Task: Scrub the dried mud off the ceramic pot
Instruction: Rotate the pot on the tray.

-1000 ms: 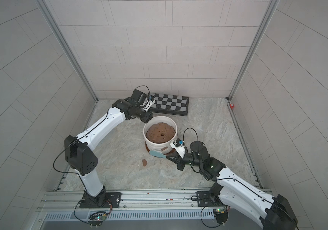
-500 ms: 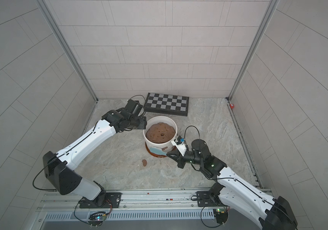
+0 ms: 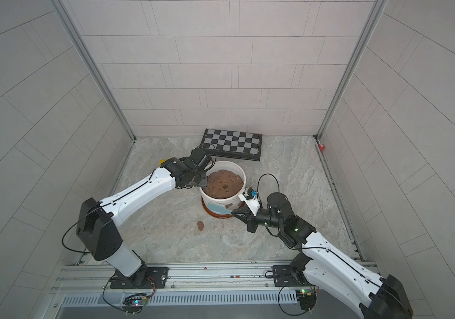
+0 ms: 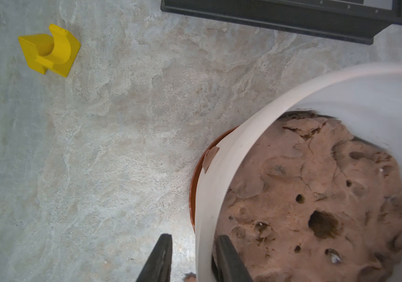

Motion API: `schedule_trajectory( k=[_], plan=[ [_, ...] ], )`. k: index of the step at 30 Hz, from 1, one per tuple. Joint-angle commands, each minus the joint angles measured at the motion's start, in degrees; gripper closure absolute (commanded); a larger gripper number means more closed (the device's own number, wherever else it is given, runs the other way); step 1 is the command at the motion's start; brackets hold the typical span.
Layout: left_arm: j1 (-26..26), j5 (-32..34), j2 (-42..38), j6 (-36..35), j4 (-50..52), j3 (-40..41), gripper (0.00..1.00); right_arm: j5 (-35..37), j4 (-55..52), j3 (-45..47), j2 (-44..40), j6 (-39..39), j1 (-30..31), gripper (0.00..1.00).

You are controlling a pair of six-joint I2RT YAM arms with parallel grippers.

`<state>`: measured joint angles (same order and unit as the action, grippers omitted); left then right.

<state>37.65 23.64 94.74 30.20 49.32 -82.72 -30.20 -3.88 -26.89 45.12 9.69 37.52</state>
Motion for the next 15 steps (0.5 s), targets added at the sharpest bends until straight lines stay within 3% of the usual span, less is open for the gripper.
schedule_trajectory(
  k=[1,5,15],
  plan=[
    [0.2,1.2,1.3,-0.8,0.4,-0.5,0.74,1.5,-1.4,-0.8,-0.9,-0.2,-0.2,1.0],
    [0.2,1.8,1.9,-1.2,0.5,-1.1,0.85,2.2,-2.4,-1.0,-1.5,-0.2,-0.3,1.0],
    [0.2,4.9,5.4,-5.9,2.1,-4.6,1.0,4.8,-2.6,1.2,-2.4,-0.5,-0.3,1.0]
  ],
)
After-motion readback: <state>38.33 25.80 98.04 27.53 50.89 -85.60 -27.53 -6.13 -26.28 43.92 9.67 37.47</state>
